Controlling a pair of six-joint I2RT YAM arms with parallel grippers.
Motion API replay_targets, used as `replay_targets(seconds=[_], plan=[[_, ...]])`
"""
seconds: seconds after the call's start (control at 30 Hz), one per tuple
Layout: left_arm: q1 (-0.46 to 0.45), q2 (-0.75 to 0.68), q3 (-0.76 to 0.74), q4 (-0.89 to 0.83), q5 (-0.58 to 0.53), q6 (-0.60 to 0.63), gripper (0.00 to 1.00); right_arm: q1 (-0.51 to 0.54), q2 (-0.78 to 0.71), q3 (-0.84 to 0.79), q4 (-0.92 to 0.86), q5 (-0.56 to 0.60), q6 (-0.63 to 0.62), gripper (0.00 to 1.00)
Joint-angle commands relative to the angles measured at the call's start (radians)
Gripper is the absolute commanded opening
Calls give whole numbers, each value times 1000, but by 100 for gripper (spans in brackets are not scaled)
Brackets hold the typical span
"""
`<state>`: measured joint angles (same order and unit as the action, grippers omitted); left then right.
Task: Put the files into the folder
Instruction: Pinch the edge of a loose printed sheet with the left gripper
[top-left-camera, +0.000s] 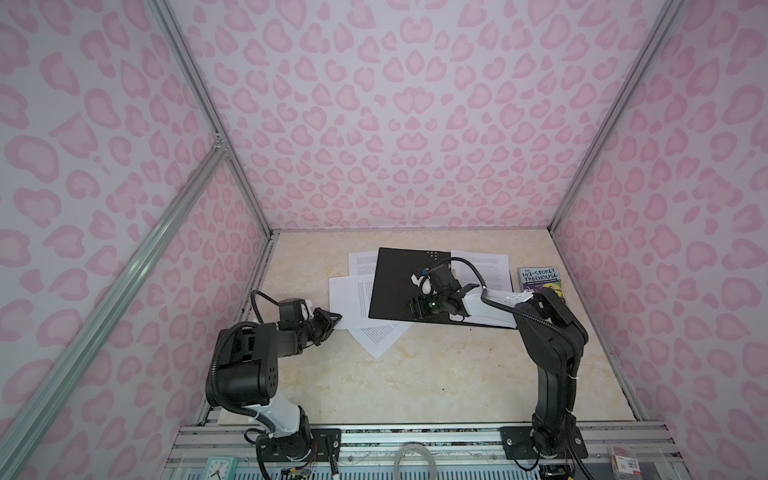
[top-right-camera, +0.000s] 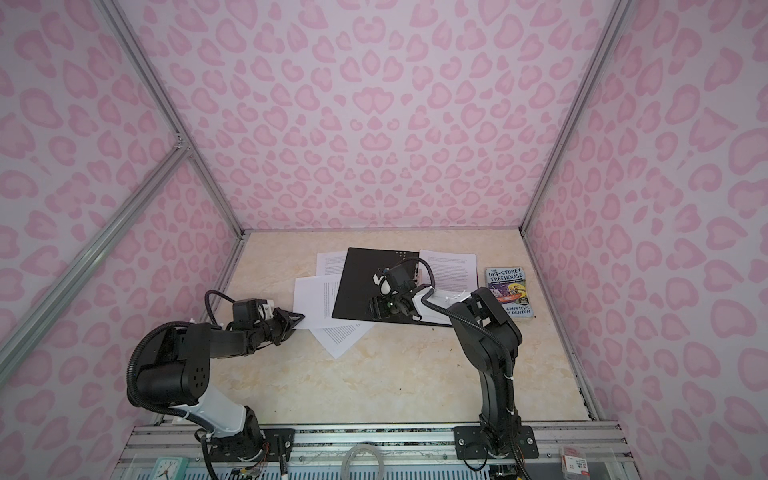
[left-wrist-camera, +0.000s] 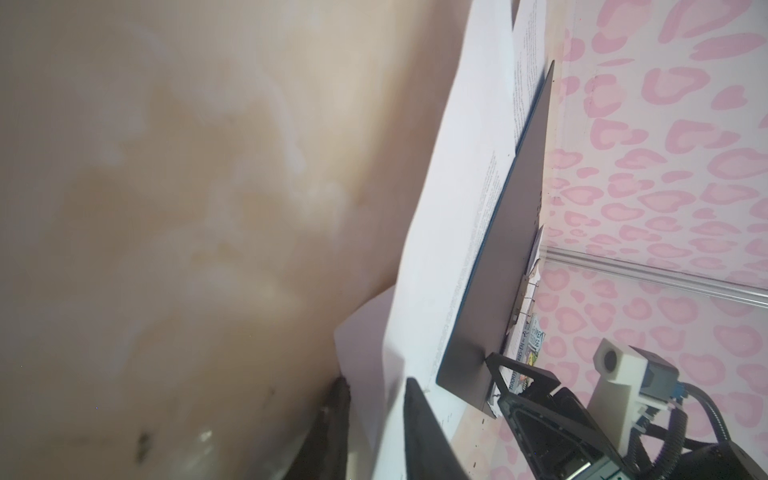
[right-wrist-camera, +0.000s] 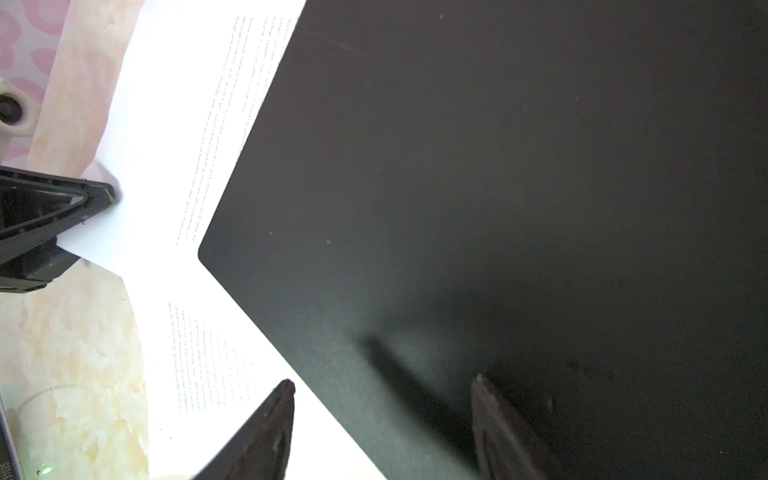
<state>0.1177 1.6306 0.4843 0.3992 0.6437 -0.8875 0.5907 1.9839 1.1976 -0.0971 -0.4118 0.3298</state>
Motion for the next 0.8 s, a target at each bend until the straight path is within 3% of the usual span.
replay_targets(seconds=[0.0,0.33,0.57,0.77], plan=[[1,-21,-7,-37,-8,18,25,1,10,-12,-114,4,17,68],[0,-66,-6,-80,-16,29,19,1,7,-12,-116,5,16,67],[-1,-58,3,-58,21,16,3,1,-22,-28,-103,7,18,68],[-14,-167,-16,-83,11,4,3,-1,-94,-73,-71,37,17,75]])
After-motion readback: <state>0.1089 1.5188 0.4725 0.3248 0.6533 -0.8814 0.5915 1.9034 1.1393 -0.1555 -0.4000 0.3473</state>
